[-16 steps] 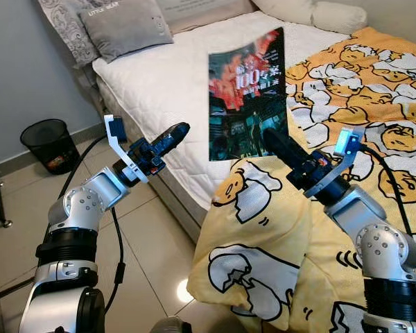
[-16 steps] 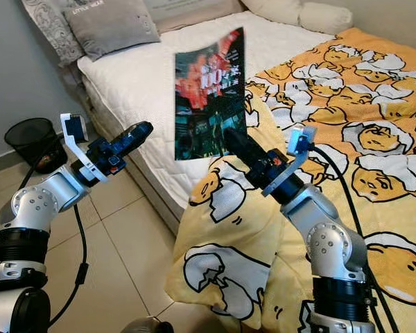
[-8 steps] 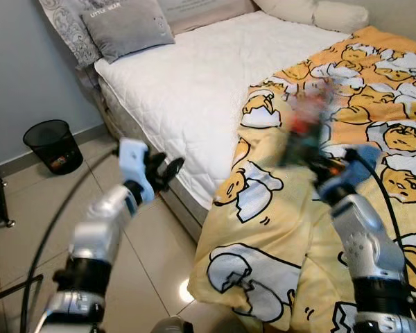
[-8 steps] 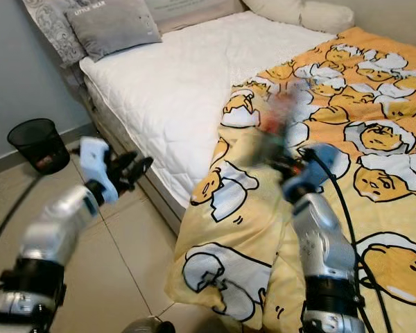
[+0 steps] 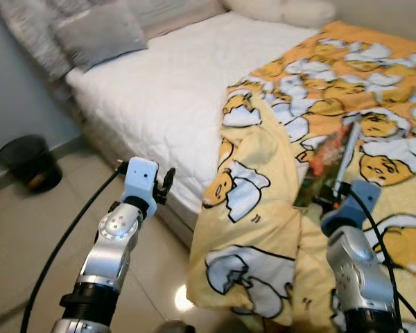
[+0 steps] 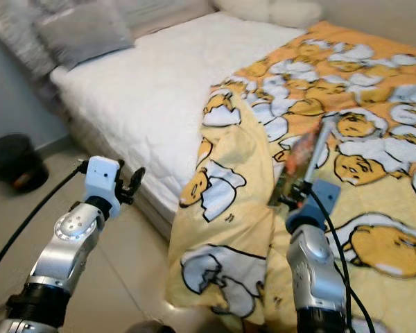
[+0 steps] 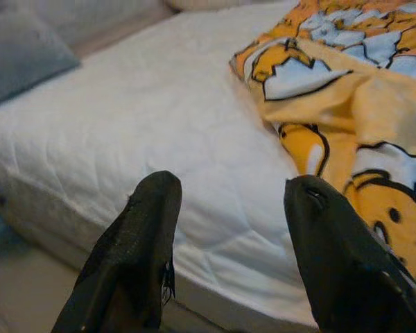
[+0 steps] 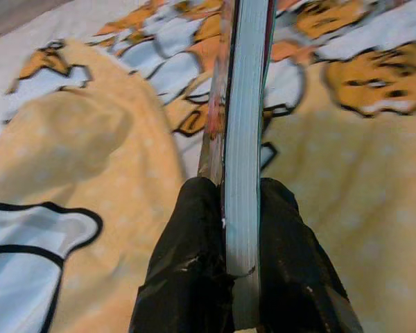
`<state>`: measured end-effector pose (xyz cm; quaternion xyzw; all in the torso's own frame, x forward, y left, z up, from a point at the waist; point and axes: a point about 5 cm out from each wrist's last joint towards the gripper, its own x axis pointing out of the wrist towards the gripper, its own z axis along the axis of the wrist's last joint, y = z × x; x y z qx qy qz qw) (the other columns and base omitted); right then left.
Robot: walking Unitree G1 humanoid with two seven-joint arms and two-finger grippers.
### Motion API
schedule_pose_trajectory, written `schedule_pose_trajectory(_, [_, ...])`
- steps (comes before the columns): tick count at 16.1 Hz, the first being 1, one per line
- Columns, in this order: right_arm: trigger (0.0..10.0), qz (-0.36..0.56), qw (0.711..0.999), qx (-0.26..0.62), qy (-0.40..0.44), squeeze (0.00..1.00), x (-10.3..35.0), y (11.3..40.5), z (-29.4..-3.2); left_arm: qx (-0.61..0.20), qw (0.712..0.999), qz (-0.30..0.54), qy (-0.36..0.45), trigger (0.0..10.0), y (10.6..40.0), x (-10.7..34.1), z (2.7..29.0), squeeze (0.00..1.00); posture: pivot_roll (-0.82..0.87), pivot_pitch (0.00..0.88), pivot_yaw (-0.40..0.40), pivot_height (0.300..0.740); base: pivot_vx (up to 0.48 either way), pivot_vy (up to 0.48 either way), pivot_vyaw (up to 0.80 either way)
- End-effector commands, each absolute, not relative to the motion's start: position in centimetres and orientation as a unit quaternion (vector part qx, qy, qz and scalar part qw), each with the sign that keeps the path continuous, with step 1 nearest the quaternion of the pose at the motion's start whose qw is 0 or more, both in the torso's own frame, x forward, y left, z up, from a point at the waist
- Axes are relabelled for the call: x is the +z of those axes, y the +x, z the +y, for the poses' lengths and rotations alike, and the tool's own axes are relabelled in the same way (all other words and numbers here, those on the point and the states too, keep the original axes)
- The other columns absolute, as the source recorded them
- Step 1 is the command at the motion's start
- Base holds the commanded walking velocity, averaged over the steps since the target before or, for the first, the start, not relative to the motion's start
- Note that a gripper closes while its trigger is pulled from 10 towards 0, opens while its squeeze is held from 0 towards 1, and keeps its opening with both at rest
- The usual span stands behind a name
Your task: Clean up the room
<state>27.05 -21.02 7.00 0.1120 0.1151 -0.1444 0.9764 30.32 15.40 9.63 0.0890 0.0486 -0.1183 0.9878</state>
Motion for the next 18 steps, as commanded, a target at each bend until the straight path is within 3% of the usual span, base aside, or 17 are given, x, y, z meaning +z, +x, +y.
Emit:
schedule_pose_trajectory(1, [10.0, 0.076, 0.981, -0.155, 0.09, 0.0, 8.3, 27.7, -20.4, -0.101, 0.989, 0.039, 0.105, 10.0, 30.5, 10.1, 16.2, 0.0, -0.04, 0.0, 0.049, 0.74, 0.0, 0.458, 0.0])
schedule_pose_trajectory(3, [10.0, 0.063, 0.984, -0.141, 0.087, 0.0, 8.6, 28.0, -20.2, -0.092, 0.99, 0.037, 0.102, 10.0, 30.5, 10.2, 16.5, 0.0, -0.04, 0.0, 0.051, 0.74, 0.0, 0.459, 0.0])
schedule_pose_trajectory(6, [10.0, 0.033, 0.982, -0.162, 0.091, 0.0, 9.6, 28.0, -20.9, -0.086, 0.992, 0.039, 0.089, 10.0, 30.3, 9.8, 16.1, 0.0, -0.06, 0.0, 0.057, 0.74, 0.0, 0.455, -0.8])
schedule_pose_trajectory(10, [10.0, 0.08, 0.975, -0.176, 0.108, 0.0, 8.4, 28.4, -21.4, -0.086, 0.992, 0.037, 0.081, 10.0, 30.2, 9.7, 15.0, 0.0, -0.03, 0.0, 0.005, 0.74, 0.0, 0.45, -0.8])
schedule_pose_trajectory(18, [10.0, 0.089, 0.975, -0.169, 0.116, 0.0, 8.3, 28.2, -21.0, -0.096, 0.991, 0.042, 0.086, 10.0, 30.5, 9.8, 15.3, 0.0, -0.06, 0.0, 0.056, 0.74, 0.0, 0.451, -0.8])
